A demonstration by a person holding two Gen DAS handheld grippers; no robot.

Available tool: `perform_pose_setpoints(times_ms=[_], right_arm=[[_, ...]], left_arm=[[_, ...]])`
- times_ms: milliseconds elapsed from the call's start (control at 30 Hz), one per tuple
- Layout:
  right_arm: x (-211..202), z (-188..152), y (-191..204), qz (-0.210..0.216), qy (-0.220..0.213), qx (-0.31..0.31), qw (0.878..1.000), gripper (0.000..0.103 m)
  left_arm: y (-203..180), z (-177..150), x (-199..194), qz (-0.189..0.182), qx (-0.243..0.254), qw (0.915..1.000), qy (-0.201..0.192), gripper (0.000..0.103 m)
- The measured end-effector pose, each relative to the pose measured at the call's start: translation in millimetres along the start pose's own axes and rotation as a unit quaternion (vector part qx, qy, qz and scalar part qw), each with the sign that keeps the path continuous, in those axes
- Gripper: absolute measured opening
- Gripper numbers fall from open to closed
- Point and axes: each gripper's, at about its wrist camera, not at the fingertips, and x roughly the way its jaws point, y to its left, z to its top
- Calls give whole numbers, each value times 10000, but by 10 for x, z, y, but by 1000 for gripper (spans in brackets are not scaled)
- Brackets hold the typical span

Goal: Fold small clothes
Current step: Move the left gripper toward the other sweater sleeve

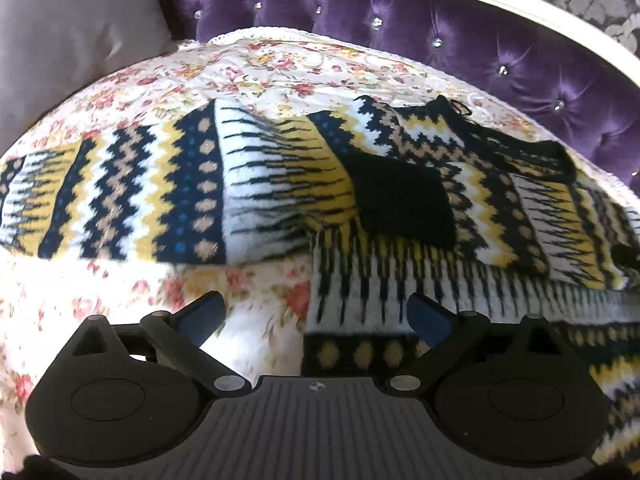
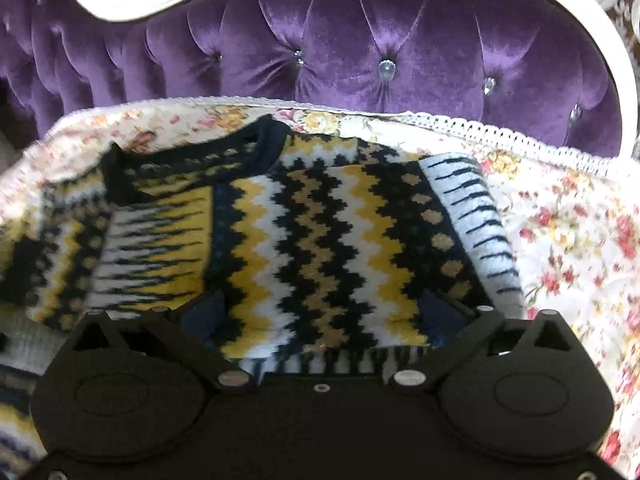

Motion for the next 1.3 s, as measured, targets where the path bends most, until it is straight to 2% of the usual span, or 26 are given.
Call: perform_pose_setpoints(times_ms=[100, 200, 400, 600, 733, 867, 1067, 1300], right_arm=[[-247, -46, 27, 430, -163, 240, 9987, 103], [-476, -177, 165, 580, -374, 143, 9975, 103], [-595, -532, 553, 775, -136, -362, 9962, 103], [-434, -894, 872, 670, 289, -752, 9945, 103], [-417, -1055, 1042, 239, 77, -1236, 9920, 103], [-423, -1071, 988, 294, 6, -1063, 9939, 103], [-469, -1182, 967, 352, -351, -1061, 9931, 103], [-474, -1176, 941, 403, -385, -1037, 9930, 103]], left_arm=[[133, -65, -119, -17, -266, 9996, -119, 95], [257, -129, -241, 144, -371, 9989, -227, 95], [481, -234, -401, 335, -354, 9984, -288, 95], [678, -340, -366, 394, -527, 9978, -130, 95], [780, -393, -252, 399, -632, 9971, 142, 96], [860, -429, -212, 225, -783, 9966, 131, 98], [852, -409, -170, 193, -729, 9969, 214, 102], [848, -373, -108, 208, -859, 9956, 306, 103]])
